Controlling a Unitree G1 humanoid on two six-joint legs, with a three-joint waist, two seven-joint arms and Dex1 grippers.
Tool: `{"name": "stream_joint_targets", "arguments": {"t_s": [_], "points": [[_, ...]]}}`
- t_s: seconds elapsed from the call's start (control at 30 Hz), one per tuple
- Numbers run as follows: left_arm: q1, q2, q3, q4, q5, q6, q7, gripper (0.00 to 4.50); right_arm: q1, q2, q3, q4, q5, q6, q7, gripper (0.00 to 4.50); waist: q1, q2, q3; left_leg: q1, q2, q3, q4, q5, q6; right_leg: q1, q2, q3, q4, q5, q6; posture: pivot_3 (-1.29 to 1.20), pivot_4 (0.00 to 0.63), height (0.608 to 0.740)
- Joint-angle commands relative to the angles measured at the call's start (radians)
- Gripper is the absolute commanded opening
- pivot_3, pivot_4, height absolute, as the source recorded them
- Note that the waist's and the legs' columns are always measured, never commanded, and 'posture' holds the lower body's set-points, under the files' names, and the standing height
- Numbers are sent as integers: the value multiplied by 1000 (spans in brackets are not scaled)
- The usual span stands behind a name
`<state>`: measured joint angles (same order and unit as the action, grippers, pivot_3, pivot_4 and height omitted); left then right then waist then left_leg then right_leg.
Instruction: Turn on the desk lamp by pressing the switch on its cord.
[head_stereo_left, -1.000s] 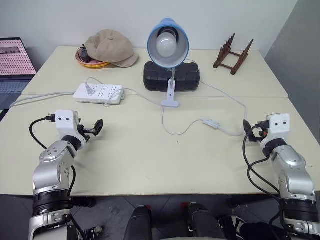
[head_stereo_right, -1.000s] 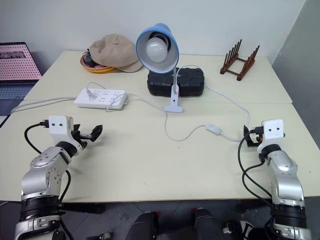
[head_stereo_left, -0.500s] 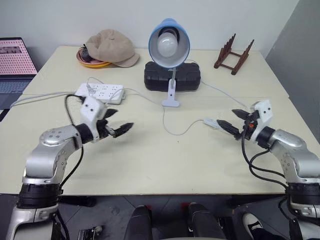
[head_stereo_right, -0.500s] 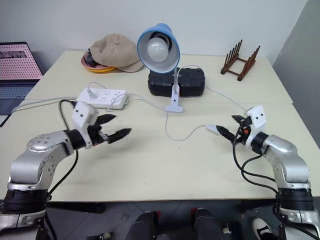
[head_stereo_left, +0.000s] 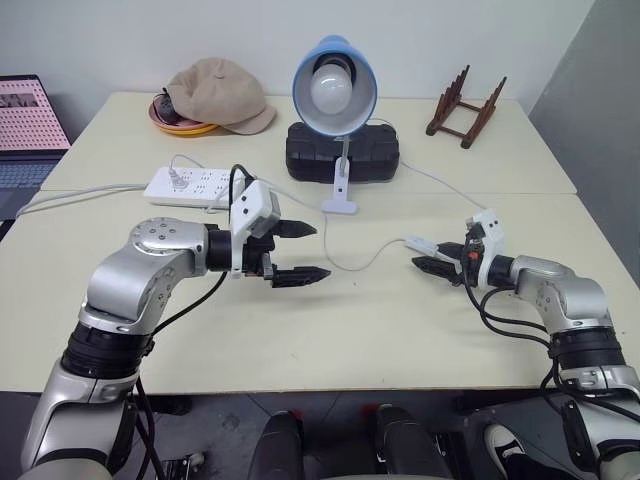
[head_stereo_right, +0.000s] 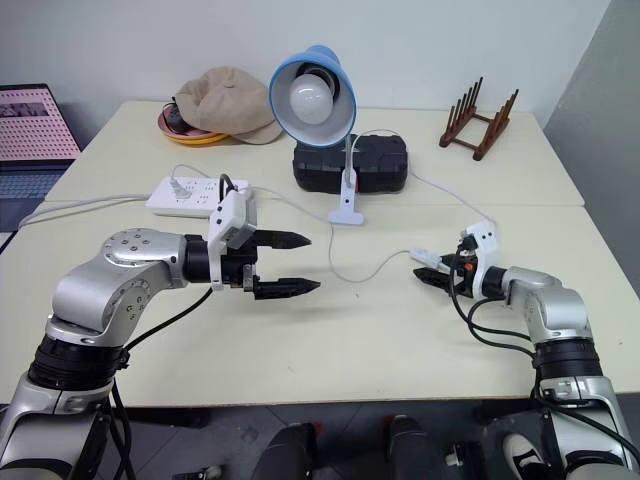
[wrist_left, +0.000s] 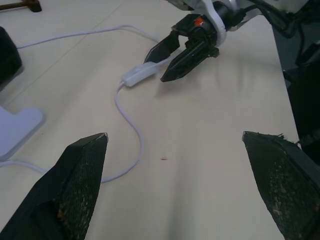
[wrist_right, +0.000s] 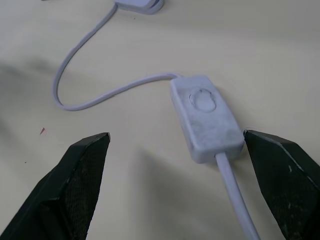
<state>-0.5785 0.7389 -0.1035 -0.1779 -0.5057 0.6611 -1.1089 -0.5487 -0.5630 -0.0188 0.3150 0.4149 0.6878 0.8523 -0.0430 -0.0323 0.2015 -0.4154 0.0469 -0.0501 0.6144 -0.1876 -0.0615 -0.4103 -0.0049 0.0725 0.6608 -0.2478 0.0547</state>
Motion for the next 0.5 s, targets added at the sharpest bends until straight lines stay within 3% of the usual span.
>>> {"name": "stream_joint_targets", "arguments": {"t_s": [0.03,0.23,0.37,0.5], "points": [[-20,3,4,-13,-2,-15,-21,4500,-43,5,-11,40,0,1,24,4478,-3,0,0,0,0,0,0,0,0,0,0,0,0,0,0,0,150,740],[-14,-1,7,-22,0,-13,-22,4500,-81,34,-32,84,23,19,29,4478,-12,0,0,0,0,0,1,0,0,0,0,0,1,0,0,0,150,740],[-10,-4,10,-32,-5,-7,-16,4500,-91,39,-33,107,12,10,28,3882,-14,0,0,0,0,0,1,0,0,0,0,0,1,0,0,0,150,740],[-5,-6,16,-47,-16,7,-7,4500,-107,49,-46,136,13,4,24,2993,-14,0,0,0,0,0,0,0,0,0,0,0,1,0,0,0,150,740]]}}
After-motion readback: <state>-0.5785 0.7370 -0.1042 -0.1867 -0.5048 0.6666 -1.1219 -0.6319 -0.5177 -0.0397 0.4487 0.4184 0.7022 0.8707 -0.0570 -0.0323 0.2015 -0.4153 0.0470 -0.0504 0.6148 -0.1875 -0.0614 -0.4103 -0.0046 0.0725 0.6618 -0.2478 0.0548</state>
